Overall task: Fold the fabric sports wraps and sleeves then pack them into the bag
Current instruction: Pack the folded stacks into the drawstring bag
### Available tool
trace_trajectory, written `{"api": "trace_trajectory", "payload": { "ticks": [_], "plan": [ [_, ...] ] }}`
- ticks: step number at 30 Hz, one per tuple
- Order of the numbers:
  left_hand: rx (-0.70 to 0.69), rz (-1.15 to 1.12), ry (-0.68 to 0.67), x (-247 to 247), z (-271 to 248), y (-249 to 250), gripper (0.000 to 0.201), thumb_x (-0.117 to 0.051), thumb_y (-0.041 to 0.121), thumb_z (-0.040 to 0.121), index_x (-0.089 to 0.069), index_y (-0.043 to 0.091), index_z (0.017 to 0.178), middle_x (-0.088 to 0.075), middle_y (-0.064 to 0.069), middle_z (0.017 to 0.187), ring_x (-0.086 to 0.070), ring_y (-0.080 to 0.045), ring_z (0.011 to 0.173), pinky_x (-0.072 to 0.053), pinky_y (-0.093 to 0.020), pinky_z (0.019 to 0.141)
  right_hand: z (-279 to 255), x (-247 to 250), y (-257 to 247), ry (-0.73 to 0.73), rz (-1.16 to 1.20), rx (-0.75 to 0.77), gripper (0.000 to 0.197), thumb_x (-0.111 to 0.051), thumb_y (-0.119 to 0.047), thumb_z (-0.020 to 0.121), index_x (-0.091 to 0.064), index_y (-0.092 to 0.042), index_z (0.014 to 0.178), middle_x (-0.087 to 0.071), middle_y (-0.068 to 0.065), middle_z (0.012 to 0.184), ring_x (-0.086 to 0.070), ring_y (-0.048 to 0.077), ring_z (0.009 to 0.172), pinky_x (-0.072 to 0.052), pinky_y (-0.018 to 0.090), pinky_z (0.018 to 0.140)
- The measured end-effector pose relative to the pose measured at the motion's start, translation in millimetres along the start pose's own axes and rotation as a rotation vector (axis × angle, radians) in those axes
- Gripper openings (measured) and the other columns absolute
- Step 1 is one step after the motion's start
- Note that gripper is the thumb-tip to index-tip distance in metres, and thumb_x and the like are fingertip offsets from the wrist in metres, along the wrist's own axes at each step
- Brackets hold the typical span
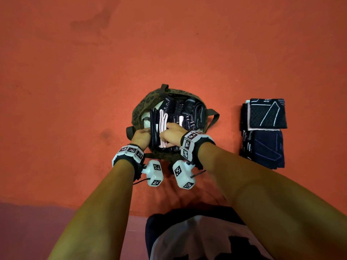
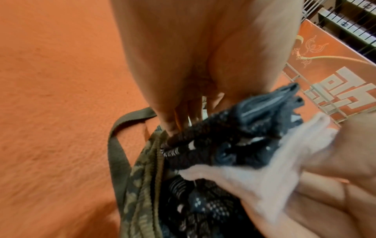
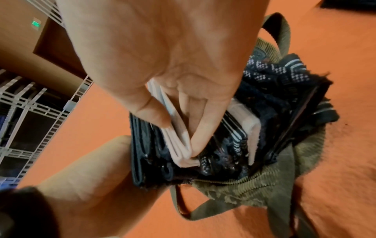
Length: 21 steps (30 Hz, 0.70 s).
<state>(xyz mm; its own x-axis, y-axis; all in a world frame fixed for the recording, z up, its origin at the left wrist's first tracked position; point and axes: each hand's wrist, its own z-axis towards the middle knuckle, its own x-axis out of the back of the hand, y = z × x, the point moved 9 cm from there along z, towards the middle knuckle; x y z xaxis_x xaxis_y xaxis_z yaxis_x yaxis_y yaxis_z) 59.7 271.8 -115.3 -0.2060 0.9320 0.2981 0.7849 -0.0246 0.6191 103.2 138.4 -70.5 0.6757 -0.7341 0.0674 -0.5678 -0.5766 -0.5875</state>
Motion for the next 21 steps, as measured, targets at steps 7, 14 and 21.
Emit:
{"api": "trace_trajectory", "payload": {
  "ticks": [7,14,21],
  "plan": [
    [-0.028,0.091,-0.116,-20.7,4.6,5.3,0.029,-0.051,-0.002,0.093,-0.073,0.015,0.089,-0.07,0.001,0.07,-0.063,-0.017,0.067,-0.052,-0.023,0.065,11.5,23.5,18.4,0.084,-0.015,-0.012,0.031,-0.065,-0.027,0.084,-0.064,-0.011,0.11,-0.067,0.013,0.109,-0.069,0.023,0.093,-0.062,0.028,0.063],
    [0.023,0.314,0.003,-6.7,17.4,-7.5,0.032,-0.052,0.018,0.091,-0.071,0.016,0.116,-0.072,-0.012,0.11,-0.066,-0.033,0.106,-0.051,-0.039,0.098,18.4,47.0,23.0,0.236,0.019,0.092,0.033,-0.071,-0.041,0.086,-0.057,-0.012,0.087,-0.073,0.011,0.08,-0.075,0.022,0.074,-0.063,0.037,0.072],
    [-0.034,-0.053,0.032,6.8,7.6,8.6,0.03,-0.051,0.024,0.092,-0.076,0.025,0.076,-0.073,-0.003,0.083,-0.065,-0.022,0.08,-0.051,-0.036,0.078,18.6,23.7,-2.2,0.208,0.062,0.209,0.022,-0.07,-0.025,0.091,-0.055,-0.011,0.083,-0.071,0.011,0.072,-0.07,0.017,0.057,-0.056,0.025,0.052]
  ]
}}
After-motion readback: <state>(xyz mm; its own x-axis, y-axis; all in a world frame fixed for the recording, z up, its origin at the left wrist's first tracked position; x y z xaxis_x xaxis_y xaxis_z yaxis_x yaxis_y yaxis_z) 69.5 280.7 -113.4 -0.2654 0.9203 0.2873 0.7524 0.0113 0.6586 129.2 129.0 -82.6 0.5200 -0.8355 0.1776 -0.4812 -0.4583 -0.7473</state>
